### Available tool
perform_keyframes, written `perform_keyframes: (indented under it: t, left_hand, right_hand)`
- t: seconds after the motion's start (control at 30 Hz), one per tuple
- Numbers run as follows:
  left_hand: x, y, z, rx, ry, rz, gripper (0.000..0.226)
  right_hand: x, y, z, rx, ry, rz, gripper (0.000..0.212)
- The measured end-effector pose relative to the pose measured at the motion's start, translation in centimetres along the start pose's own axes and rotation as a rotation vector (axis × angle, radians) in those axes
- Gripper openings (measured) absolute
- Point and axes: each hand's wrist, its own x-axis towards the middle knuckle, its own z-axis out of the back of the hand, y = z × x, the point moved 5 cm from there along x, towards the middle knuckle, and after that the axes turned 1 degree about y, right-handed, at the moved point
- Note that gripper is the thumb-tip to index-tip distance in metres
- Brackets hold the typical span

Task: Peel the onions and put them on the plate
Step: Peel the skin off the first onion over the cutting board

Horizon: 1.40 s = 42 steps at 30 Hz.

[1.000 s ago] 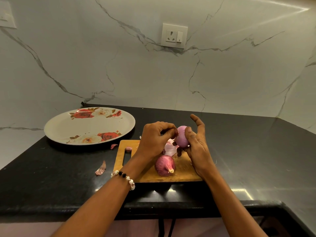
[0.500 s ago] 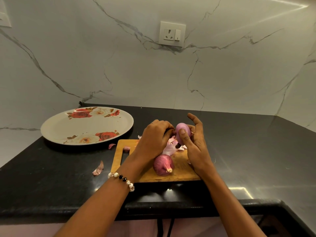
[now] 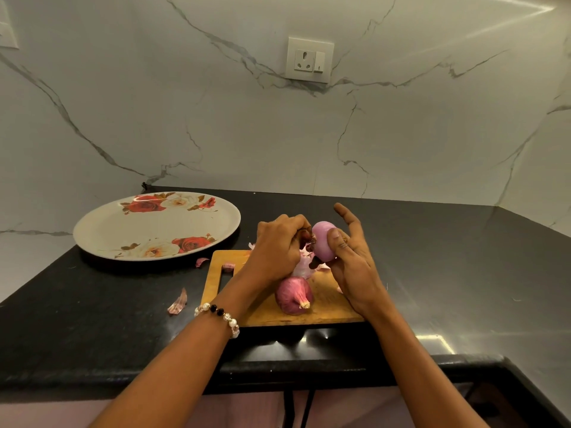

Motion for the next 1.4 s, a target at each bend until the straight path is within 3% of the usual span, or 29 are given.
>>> perform_keyframes:
  t: [0.2,0.27,0.43,0.63,0.93,1.17,1.4]
  left_hand:
    - [0.0,-0.2,0.6,-0.098,-0.004,0.048,0.025]
    - [0.0,-0.3,0.7,-0.082,-0.017,0.042,0.025]
    - [-0.2,-0.1,0.4,0.120,-0.051,0.075,0.016]
    - [0.0,0.3,0.3,0.214,-0.043,0.136,0.013]
    - [-0.3,-0.3,0.6,0.112,-0.148,0.009,0.012]
    - [-0.3,-0.5,0.8,0.250,-0.132,-0.169,0.020]
    - [-0.4,0.0,1.0,0.034,-0.097,-0.141,0.016]
  right_hand:
    - [-0.1,0.5,-0.3,0.262,0.025,-0.045,0.070]
    - [-0.2,0.4,-0.4,0.189,0.026,-0.038,0.082]
    - [-0.5,0.7,-0.4,-0.153,0.050,0.094,0.068]
    - [-0.6,0.6,-0.6,-0.299,0.090,0.175,0.078]
    - [-0.5,1.2,0.6,-0.157,-0.022,0.133,0.076]
    - [-0.5,1.0,0.6,-0.186,-0.021,0.133,0.070]
    - [-0.6,1.0,0.3,-0.221,0.002,0.117,0.070]
